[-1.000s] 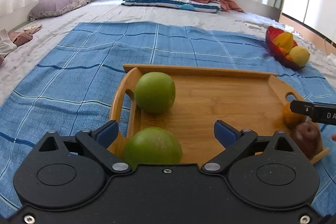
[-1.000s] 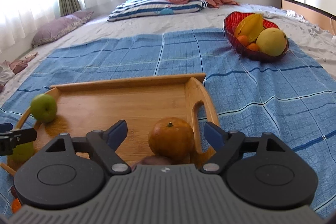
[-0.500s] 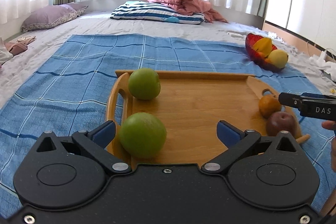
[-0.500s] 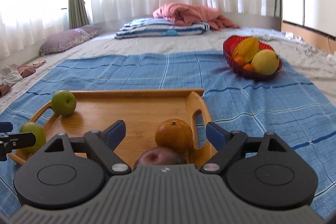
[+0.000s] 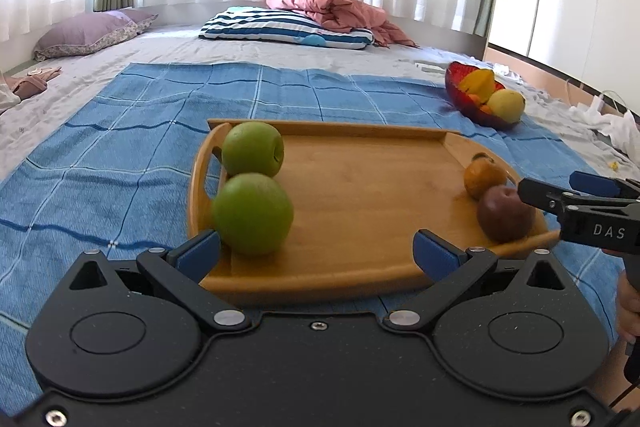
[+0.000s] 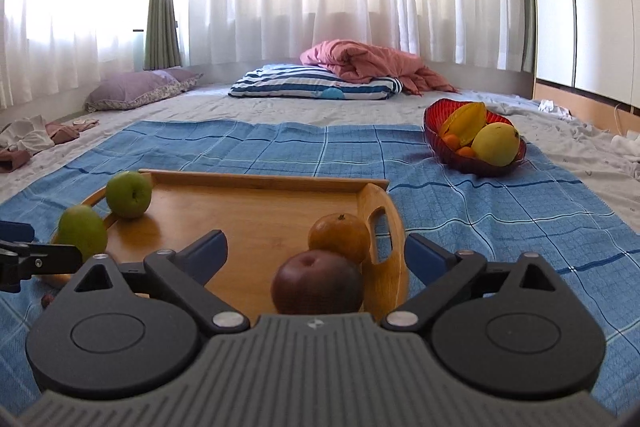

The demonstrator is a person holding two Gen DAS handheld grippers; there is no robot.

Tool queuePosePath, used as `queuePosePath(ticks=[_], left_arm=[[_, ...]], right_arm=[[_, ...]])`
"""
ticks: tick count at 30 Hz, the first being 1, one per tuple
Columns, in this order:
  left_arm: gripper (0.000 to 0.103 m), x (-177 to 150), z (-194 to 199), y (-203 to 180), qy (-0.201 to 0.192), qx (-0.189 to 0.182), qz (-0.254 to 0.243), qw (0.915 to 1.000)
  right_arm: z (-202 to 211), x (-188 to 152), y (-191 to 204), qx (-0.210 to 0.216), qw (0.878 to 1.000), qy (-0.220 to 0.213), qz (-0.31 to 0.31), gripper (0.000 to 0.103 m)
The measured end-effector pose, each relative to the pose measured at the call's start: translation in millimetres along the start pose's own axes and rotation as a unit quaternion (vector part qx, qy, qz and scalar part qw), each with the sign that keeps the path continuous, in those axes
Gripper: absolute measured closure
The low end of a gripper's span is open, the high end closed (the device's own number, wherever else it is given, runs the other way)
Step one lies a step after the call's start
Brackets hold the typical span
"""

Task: Organize fruits
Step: 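Withdraw both open grippers from the tray toward the tangerines on the cloth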

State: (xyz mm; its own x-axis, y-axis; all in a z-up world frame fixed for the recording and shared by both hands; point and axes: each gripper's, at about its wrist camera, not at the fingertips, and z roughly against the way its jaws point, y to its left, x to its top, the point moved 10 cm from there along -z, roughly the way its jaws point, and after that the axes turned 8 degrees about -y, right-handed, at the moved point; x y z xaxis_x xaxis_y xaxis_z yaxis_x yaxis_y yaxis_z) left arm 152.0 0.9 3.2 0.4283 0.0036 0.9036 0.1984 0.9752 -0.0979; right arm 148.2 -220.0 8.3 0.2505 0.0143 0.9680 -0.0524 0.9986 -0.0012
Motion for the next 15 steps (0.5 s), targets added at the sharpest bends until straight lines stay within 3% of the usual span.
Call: queuePosePath(ticks=[15], left_arm=[[0.0,-24,13,-15,0.004,0.0,-0.012,0.9999]], right_arm=[[36,-23,27,0.001,0.999,-0.044,0.01,0.001]])
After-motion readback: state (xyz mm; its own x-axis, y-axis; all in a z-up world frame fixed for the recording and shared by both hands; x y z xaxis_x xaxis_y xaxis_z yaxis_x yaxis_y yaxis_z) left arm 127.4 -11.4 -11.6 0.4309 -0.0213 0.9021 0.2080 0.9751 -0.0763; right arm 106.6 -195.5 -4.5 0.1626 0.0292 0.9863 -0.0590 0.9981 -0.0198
